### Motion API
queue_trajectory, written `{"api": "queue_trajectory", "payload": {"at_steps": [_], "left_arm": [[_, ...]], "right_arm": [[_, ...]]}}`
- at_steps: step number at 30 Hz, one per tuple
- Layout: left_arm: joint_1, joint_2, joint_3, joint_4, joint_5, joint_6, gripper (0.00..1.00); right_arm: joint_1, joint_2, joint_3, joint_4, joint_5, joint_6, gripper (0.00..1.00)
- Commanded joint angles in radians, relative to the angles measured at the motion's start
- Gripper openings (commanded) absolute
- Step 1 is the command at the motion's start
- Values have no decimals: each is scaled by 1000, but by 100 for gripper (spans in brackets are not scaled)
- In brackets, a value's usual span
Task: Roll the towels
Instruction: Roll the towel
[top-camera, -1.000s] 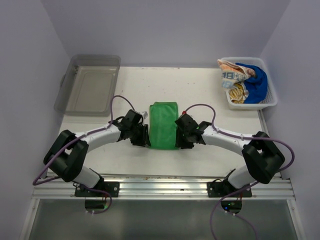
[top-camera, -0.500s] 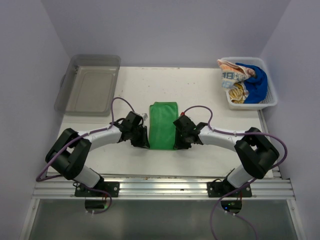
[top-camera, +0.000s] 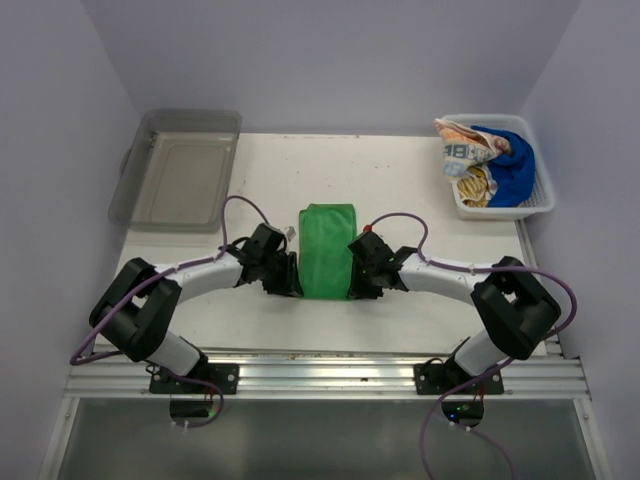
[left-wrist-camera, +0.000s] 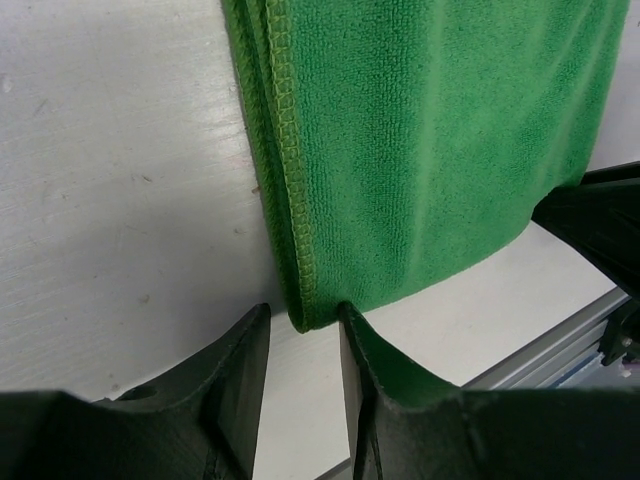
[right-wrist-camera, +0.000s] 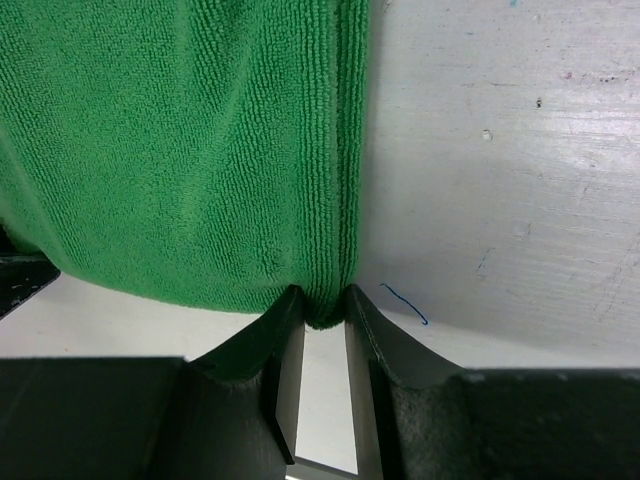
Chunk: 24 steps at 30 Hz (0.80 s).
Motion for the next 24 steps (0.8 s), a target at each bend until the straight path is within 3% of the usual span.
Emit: {"api": "queue_trajectory", "payload": {"at_steps": [1, 9, 13, 15, 18, 20, 24], "left_arm": [[-10, 1, -27, 20, 6, -15, 37], [-12, 21, -32, 26, 21, -8, 20], [-13, 26, -39, 31, 26, -11, 19], [-13, 23, -36, 33, 24, -14, 13], [-15, 17, -21, 26, 18, -19, 1], [-15, 17, -13, 20, 14, -20, 0], [-15, 17, -10, 20, 12, -25, 0]], "right_arm": [[0, -22, -17, -5, 10, 16, 26], [1, -28, -18, -11, 13, 13, 21], [3, -31, -26, -8, 13, 18, 19], [3, -37, -26, -9, 15, 19, 19], [6, -49, -27, -20, 21, 24, 26], [6, -57, -34, -20, 26, 29, 32], [6, -68, -44, -17, 27, 33, 29]]}}
